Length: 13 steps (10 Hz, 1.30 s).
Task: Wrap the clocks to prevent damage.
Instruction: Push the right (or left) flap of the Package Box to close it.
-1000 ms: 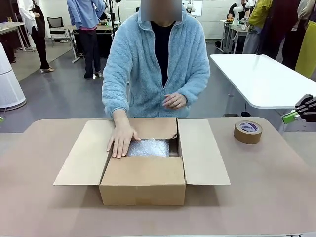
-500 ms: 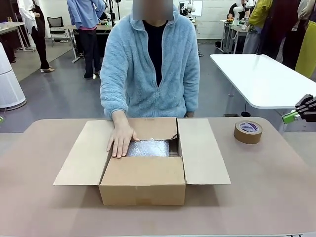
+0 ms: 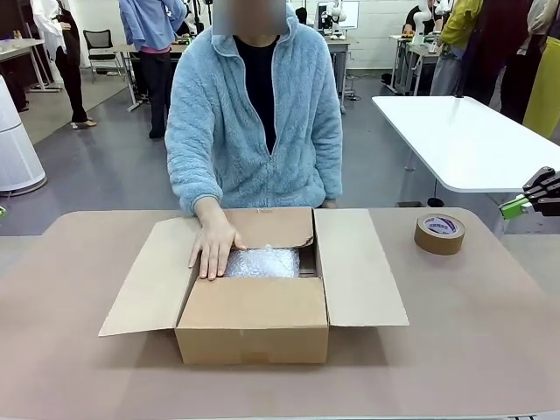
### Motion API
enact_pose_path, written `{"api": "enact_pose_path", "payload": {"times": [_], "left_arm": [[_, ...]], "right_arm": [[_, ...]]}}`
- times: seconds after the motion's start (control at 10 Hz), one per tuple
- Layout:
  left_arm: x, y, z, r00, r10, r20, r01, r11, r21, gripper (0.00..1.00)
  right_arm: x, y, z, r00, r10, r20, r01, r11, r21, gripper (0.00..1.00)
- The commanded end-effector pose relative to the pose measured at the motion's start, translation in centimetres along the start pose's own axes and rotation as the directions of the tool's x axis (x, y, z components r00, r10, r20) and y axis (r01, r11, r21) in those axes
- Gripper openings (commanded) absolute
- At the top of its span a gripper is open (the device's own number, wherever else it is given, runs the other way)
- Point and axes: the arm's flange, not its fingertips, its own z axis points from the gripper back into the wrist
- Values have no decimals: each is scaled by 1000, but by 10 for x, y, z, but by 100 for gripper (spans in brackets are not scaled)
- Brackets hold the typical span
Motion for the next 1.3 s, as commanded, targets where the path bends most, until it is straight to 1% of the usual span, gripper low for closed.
{"api": "enact_pose_path", "payload": {"times": [0.0, 1.0, 1.1, 1.2], "left_arm": [[3, 0, 1, 1000, 4, 4, -5, 1000, 17, 0], [3, 0, 1, 1000, 4, 4, -5, 1000, 17, 0], [3, 0, 1, 1000, 4, 4, -5, 1000, 17, 0], [3, 0, 1, 1000, 4, 4, -5, 1000, 17, 0]], "right_arm": [[0, -2, 1, 1000, 1, -1, -1, 1000, 6, 1], [0, 0, 0, 1000, 0, 0, 0, 1000, 0, 1], [9, -3, -14, 998, 49, -41, -50, 999, -2, 1], [13, 0, -31, 989, 114, -95, -118, 993, -30, 1]]}}
